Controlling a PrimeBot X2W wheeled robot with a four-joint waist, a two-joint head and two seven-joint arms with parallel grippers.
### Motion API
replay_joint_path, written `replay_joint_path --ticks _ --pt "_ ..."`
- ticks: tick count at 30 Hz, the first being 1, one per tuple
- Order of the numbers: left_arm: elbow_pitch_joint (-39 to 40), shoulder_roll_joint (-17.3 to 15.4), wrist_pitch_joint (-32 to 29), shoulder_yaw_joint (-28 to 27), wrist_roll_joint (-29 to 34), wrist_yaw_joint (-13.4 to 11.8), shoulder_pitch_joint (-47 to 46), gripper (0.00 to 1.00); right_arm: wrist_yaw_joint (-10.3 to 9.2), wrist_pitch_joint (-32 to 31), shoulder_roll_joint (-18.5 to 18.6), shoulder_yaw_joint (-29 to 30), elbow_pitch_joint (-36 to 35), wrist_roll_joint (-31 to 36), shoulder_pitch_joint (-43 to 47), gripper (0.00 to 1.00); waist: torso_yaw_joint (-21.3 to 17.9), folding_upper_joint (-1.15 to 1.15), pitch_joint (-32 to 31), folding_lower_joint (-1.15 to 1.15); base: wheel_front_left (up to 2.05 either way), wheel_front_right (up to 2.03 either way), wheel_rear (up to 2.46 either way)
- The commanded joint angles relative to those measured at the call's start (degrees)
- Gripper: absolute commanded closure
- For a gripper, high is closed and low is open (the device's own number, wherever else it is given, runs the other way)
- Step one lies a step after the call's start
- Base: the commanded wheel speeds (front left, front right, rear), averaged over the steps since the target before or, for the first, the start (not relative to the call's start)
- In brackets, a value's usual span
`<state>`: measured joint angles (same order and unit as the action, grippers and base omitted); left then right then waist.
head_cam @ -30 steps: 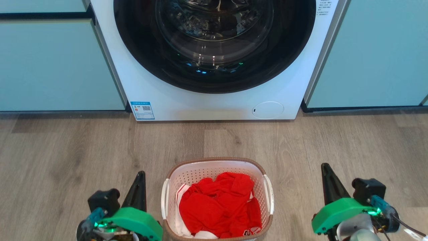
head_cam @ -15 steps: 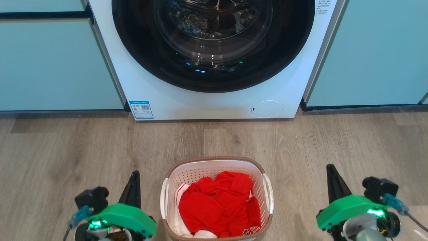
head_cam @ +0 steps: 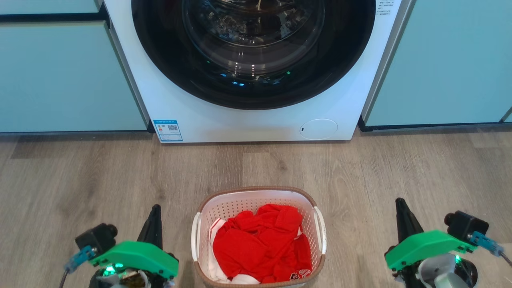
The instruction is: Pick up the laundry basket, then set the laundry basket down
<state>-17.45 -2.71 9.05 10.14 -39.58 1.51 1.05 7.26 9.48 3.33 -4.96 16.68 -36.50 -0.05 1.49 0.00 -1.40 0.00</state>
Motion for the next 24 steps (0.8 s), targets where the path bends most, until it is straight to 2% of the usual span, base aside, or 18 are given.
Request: replay_joint_path --ticks 1,24 --pt "2.1 -0.3 -0.3 -1.7 -1.3 0.3 -3.6 1.00 0.07 -0.3 0.7 0.4 -2.1 -1.5 -3.3 1.00 0.0 0.00 0.0 0.00 0.00 0.00 0.00" --pt "2.5 -0.4 -4.2 -5.4 -14.9 1.8 -4.6 1.00 0.11 -3.8 0.9 2.6 -2.3 -16.3 -4.0 1.00 -0.4 0.00 0.4 0.00 0.00 0.00 0.00"
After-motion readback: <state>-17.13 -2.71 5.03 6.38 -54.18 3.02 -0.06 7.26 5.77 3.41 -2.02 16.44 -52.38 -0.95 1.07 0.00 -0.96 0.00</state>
